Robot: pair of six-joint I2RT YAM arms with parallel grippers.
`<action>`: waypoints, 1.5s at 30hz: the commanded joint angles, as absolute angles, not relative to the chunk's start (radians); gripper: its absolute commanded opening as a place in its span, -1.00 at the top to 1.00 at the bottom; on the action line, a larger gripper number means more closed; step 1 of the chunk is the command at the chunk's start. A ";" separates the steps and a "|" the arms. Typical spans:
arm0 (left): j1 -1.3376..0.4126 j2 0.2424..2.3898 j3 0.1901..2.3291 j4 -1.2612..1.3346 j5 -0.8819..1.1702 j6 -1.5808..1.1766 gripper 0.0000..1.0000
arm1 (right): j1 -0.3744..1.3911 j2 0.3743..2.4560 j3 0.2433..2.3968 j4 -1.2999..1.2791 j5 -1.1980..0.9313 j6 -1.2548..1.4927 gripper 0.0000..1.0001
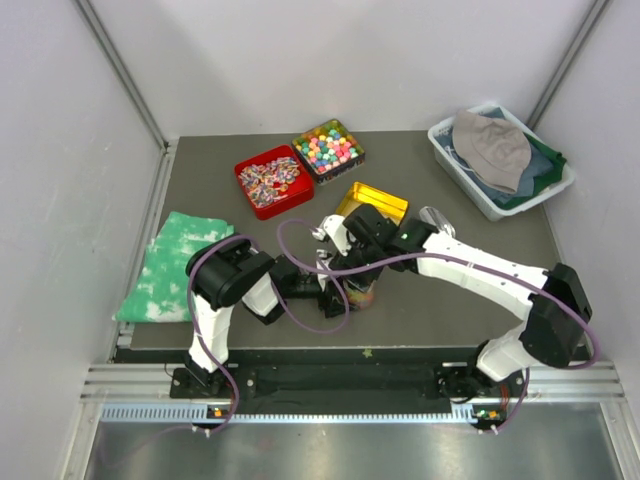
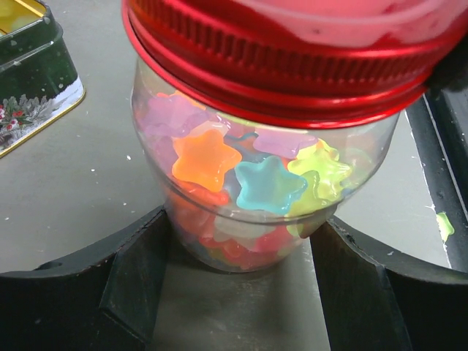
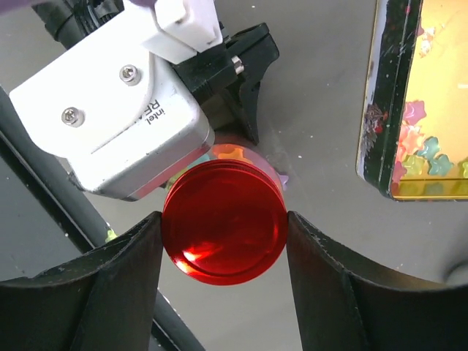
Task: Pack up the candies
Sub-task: Screw the bottle lid onto the packing bottle.
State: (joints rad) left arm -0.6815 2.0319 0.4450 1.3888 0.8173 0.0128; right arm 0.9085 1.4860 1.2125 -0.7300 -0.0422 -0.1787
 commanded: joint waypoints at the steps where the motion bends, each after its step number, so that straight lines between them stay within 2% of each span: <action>1: -0.686 2.054 0.437 1.700 0.788 0.029 -0.25 | 0.937 1.536 1.218 -0.704 -0.052 -0.123 -0.15; 2: -0.686 2.054 0.437 1.698 0.790 0.031 -0.25 | 0.940 1.534 1.218 -0.710 -0.055 -0.133 -0.36; 3: -0.686 2.054 0.437 1.700 0.792 0.031 -0.25 | 0.940 1.534 1.226 -0.716 -0.058 -0.150 -0.45; 4: -0.686 2.054 0.437 1.700 0.792 0.029 -0.25 | 0.939 1.532 1.230 -0.724 -0.064 -0.159 -0.65; 6: -0.686 2.054 0.437 1.698 0.792 0.031 -0.25 | 0.940 1.525 1.244 -0.738 -0.071 -0.179 -0.81; 7: -0.686 2.054 0.437 1.698 0.792 0.031 -0.25 | 0.940 1.522 1.247 -0.744 -0.071 -0.184 -0.96; 8: -0.686 2.054 0.437 1.700 0.792 0.031 -0.25 | 0.940 1.519 1.249 -0.749 -0.072 -0.195 -0.98; 20: -0.686 2.054 0.437 1.698 0.792 0.032 -0.25 | 0.907 1.486 1.299 -0.868 -0.195 -0.445 -0.98; 25: -0.686 2.052 0.437 1.698 0.795 0.032 -0.25 | 0.864 1.470 1.339 -0.949 -0.259 -0.678 -0.98; 26: -0.686 2.054 0.437 1.698 0.799 0.031 -0.25 | 0.839 1.488 1.365 -1.018 -0.262 -0.833 -0.98; 29: -0.686 2.054 0.439 1.697 0.802 0.029 -0.25 | 0.807 1.508 1.388 -1.040 -0.282 -0.937 -0.98; 45: -0.686 2.056 0.440 1.700 0.808 0.025 -0.25 | 0.816 1.597 1.431 -1.057 -0.370 -1.029 -0.98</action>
State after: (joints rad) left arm -0.6827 2.0338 0.4450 1.3891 0.8143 0.0437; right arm 0.8051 1.5944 1.3964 -1.0546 -0.3199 -1.0027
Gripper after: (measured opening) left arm 0.759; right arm 0.987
